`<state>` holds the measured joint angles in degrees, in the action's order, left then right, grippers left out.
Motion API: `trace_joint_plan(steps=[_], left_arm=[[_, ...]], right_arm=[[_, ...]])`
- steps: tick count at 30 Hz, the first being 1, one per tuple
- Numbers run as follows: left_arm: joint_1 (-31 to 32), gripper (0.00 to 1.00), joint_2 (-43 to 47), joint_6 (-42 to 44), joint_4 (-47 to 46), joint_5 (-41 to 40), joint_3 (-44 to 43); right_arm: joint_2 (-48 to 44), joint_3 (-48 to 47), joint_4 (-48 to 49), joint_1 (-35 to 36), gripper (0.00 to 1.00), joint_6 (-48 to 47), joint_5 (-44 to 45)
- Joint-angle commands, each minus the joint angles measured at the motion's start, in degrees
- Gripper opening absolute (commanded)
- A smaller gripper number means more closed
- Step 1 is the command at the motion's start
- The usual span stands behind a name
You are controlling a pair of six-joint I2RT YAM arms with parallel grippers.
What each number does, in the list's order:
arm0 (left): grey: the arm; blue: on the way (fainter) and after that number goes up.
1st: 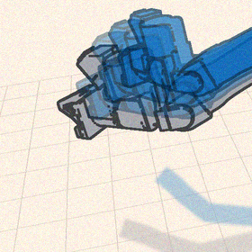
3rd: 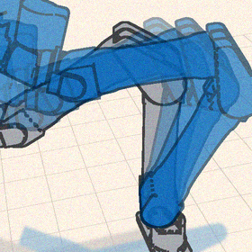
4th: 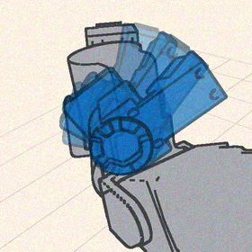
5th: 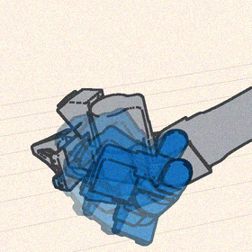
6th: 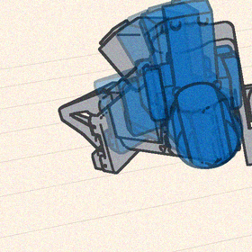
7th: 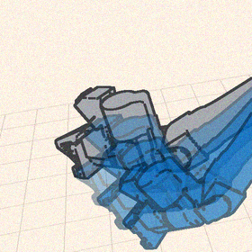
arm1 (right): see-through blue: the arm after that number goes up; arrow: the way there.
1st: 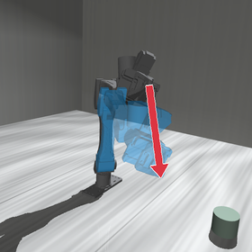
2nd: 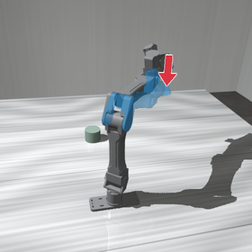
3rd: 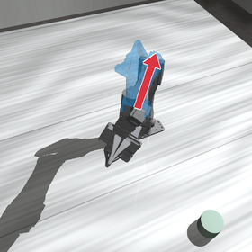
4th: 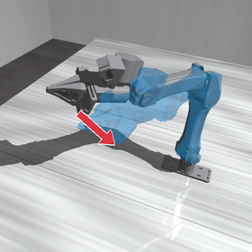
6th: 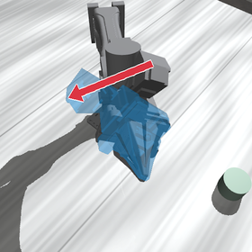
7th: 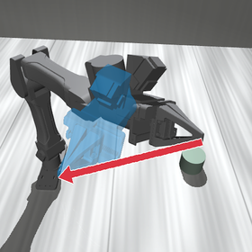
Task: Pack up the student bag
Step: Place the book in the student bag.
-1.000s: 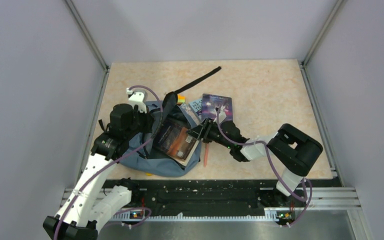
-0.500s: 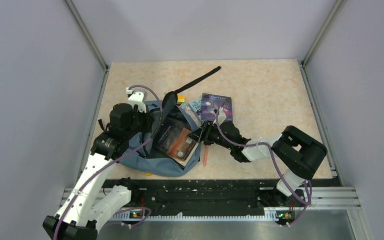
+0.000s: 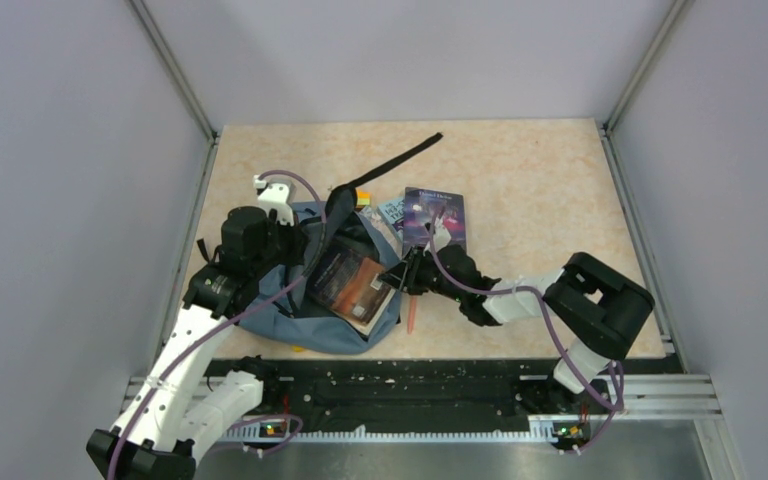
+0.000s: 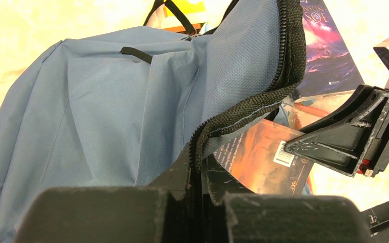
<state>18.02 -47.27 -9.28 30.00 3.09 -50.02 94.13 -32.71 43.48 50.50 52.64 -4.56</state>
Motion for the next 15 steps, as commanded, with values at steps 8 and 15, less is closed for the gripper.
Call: trace_joint_plan(steps=[8,15], left_arm=[[-0.33,0.00,1.37,0.14,-3.89,-0.78,-0.51],[-0.33,0.00,3.09,-0.09,-4.59,-2.31,0.00]], right_arm=[[-8.50,0.06,5.43,1.01,0.00,3.83,-2.50],[-20.48,3.34,3.72,1.08,0.00,5.39,3.11]])
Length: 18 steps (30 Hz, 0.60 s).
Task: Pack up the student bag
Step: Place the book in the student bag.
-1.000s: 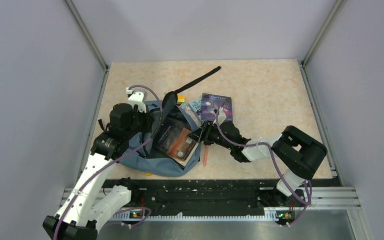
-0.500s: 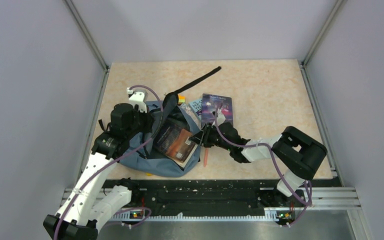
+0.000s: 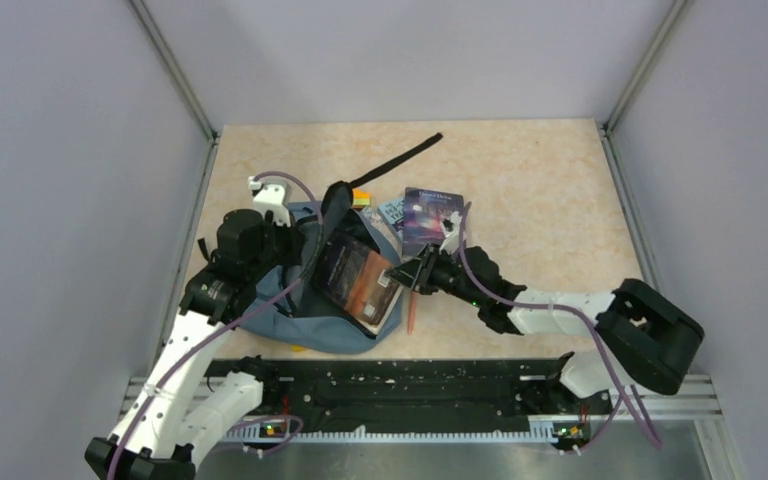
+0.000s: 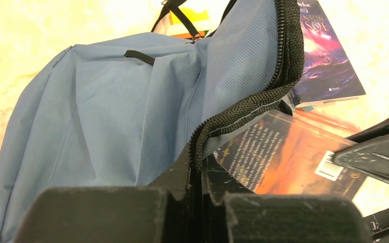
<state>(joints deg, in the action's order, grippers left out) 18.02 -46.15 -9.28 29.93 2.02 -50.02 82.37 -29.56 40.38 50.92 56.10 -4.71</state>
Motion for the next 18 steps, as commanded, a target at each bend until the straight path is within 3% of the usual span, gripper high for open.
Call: trace_joint_plan(steps=[1,9,18], left_arm=[[-0.27,0.00,2.05,-0.04,-4.61,-1.18,-0.01],[-0.31,0.00,2.11,-0.13,-4.87,-0.74,0.06],[-0.34,0.00,2.34,-0.15,-5.50,0.27,0.28]], right_arm=[[-10.00,0.50,6.37,0.60,0.00,1.87,3.91],[-12.20,2.94,11.93,0.56,0.00,7.88,4.49],[-1.69,4.18,24.70,1.06,0.00,18.28,1.56]])
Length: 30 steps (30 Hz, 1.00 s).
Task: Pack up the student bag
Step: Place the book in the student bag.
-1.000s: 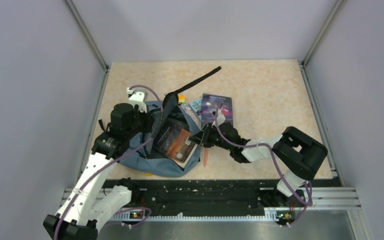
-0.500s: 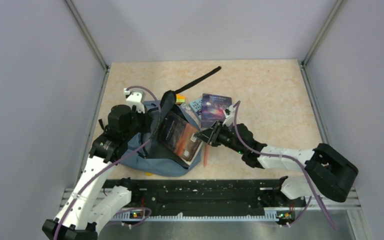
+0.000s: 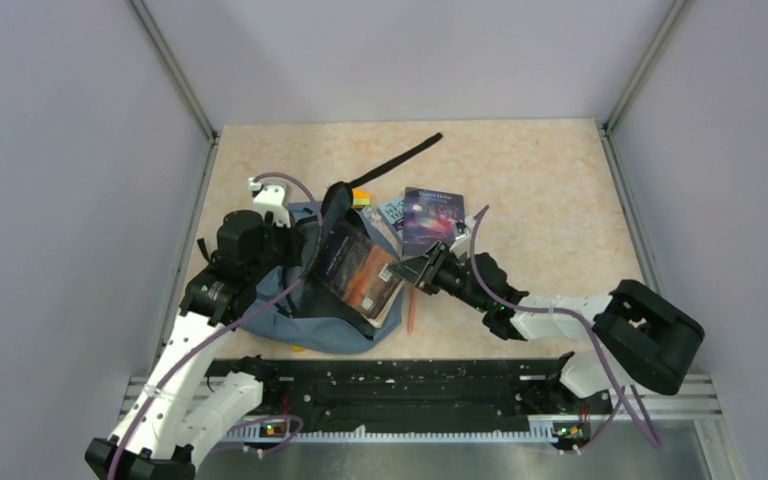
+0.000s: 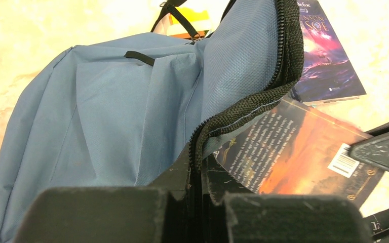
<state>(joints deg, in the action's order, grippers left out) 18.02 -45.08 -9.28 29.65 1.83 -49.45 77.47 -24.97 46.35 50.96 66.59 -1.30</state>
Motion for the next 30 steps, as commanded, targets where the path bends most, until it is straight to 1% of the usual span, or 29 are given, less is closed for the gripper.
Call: trace_joint_plan(steps=[1,6,11,13,16,20,24,26,28,30], left_arm=[[-0.31,0.00,1.23,-0.13,-5.26,0.46,-0.28],[-0.28,0.00,1.08,-0.13,-5.37,0.80,-0.23],[-0.27,0.00,1.35,-0.04,-5.63,1.16,-0.03],[-0.31,0.00,1.31,0.01,-5.65,1.32,-0.03],[-0.35,0.00,1.06,0.04,-5.63,1.53,-0.08],[-0.32,0.00,1.07,0.05,-5.56,1.51,-0.09],[-0.33,0.00,1.18,0.01,-5.61,1.72,-0.05],[-0.28,0.00,1.25,0.04,-5.65,1.99,-0.05],[-0.30,0.00,1.31,0.05,-5.73,2.33,-0.09],[-0.30,0.00,1.50,0.34,-5.91,2.91,-0.03]], right_arm=[[4.54,-0.54,19.96,1.31,0.00,8.52,-2.18],[10.23,-2.86,22.33,2.60,0.00,10.09,-3.38],[12.88,-4.11,20.99,3.85,0.00,9.83,-1.09],[14.73,-4.93,21.97,4.04,0.00,10.52,-1.16],[17.63,-7.62,25.21,4.88,0.00,11.61,-1.83],[20.25,-12.40,25.59,7.29,0.00,11.20,-2.70],[23.19,-15.20,28.04,7.63,0.00,12.34,-3.43],[23.80,-16.38,26.41,7.99,0.00,10.26,-1.82],[24.44,-17.48,22.12,8.38,0.00,7.25,0.97],[25.19,-18.24,20.20,8.54,0.00,4.74,4.25]])
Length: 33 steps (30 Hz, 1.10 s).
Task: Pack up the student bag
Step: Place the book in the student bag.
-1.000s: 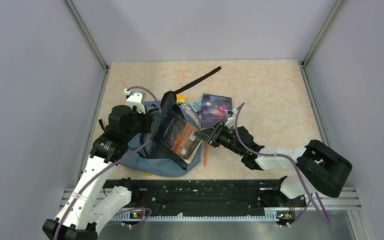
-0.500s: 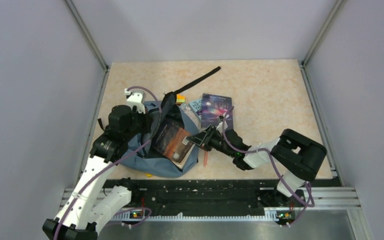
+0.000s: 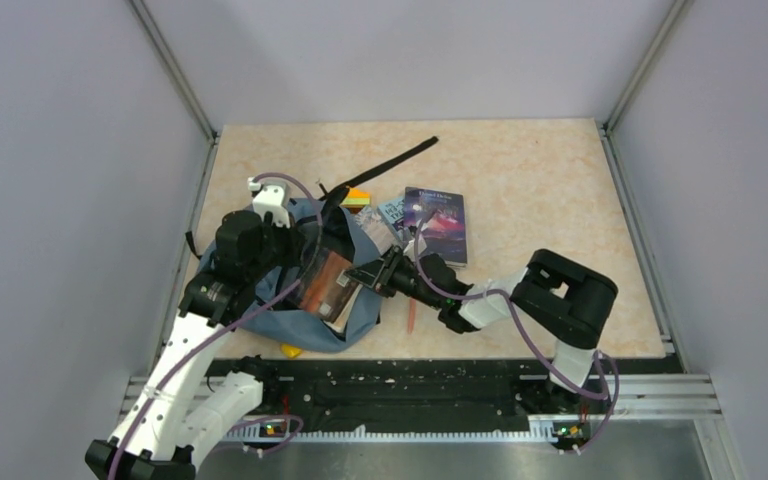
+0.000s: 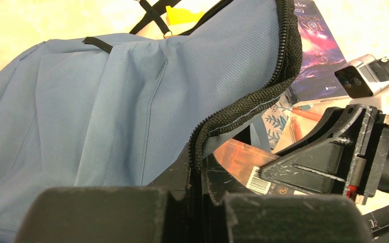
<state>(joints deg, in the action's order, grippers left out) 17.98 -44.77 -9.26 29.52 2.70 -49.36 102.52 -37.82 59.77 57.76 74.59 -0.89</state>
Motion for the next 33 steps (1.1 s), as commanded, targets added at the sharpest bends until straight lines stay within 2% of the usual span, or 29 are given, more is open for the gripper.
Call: trace_joint_plan(steps=[1,7,10,16,22,26,33], left_arm=[[-0.27,0.00,1.23,0.37,-5.85,2.33,-0.16],[-0.24,0.00,2.09,0.45,-6.05,3.09,-0.03],[-0.25,0.00,2.81,0.51,-6.40,3.10,0.29],[-0.25,0.00,2.88,0.64,-6.86,3.28,0.50],[-0.23,0.00,2.86,0.54,-6.67,2.60,0.38],[-0.22,0.00,2.91,0.53,-6.64,2.60,0.36],[-0.23,0.00,3.05,0.55,-6.67,2.57,0.44]], right_arm=[[0.61,-5.68,5.71,1.79,0.00,-4.36,5.34],[1.81,-9.05,-5.44,1.75,0.00,-14.45,15.79],[1.28,-9.25,-7.12,1.76,0.00,-17.97,19.72],[-1.33,-10.74,-5.73,1.23,0.00,-19.40,18.19],[-7.38,-9.73,-0.84,0.53,0.00,-13.20,10.68],[-9.67,-7.83,6.80,0.18,0.00,-5.10,5.35],[-10.69,-8.58,13.92,0.18,0.00,2.65,3.17]])
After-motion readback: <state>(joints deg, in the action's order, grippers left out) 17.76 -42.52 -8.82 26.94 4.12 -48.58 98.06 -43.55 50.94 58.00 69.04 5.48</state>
